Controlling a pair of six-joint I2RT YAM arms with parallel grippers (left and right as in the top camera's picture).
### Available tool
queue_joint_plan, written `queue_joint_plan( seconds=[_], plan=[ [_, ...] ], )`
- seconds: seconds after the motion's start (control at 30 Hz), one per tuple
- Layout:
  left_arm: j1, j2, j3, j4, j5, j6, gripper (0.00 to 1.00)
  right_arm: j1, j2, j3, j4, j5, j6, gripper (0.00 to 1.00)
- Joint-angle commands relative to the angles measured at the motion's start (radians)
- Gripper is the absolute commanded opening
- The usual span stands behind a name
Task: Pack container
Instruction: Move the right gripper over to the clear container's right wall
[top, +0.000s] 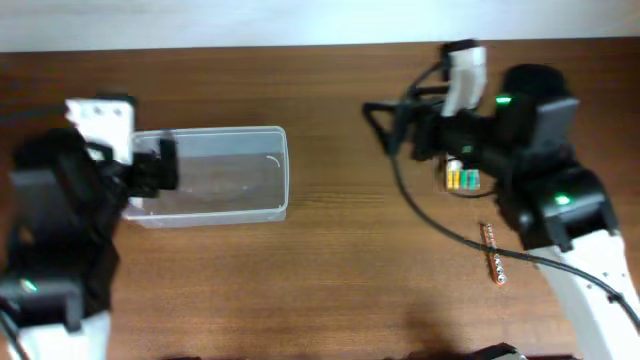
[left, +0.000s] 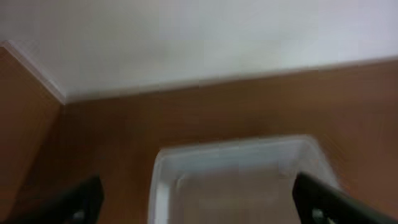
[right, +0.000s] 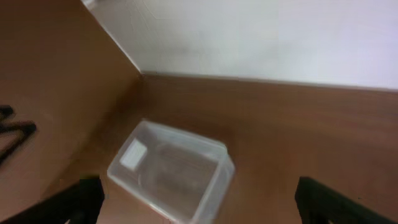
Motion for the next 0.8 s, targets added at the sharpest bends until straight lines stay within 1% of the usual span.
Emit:
queue_joint_plan(
  seconds=[0.0, 0.07, 0.17, 0.23, 0.3, 0.37, 0.6, 0.77],
  plan=[
    [0.106, 0.138, 0.246, -0.166, -0.014, -0.061, 0.99, 0.173, 0.061, 0.091, -0.077, 0.318, -0.016, 0.99],
    [0.158, 0.205, 0.346, -0.254, 0.023, -0.061, 0.99, 0.262, 0.113, 0.147, -0.170, 0.426, -0.016, 0.99],
    [0.194, 0.259, 0.392, -0.280, 0.035, -0.061, 0.99, 0.336, 0.218, 0.250, -0.346, 0.534, -0.006, 0.99],
    [0.195, 0.279, 0.391, -0.289, 0.037, -0.061, 0.99, 0.332, 0.289, 0.317, -0.434, 0.527, 0.023, 0.99],
    [0.195, 0.303, 0.391, -0.294, 0.045, -0.062, 0.99, 0.316, 0.365, 0.389, -0.500, 0.489, 0.022, 0.99],
    [0.195, 0.325, 0.391, -0.295, 0.047, -0.061, 0.99, 0.307, 0.431, 0.452, -0.526, 0.466, 0.022, 0.98],
    [0.195, 0.391, 0.391, -0.307, 0.047, -0.061, 0.99, 0.315, 0.619, 0.589, -0.496, 0.468, 0.021, 0.99],
    [0.195, 0.425, 0.391, -0.359, 0.048, -0.061, 0.99, 0.317, 0.749, 0.621, -0.581, 0.468, 0.041, 0.99]
  ],
)
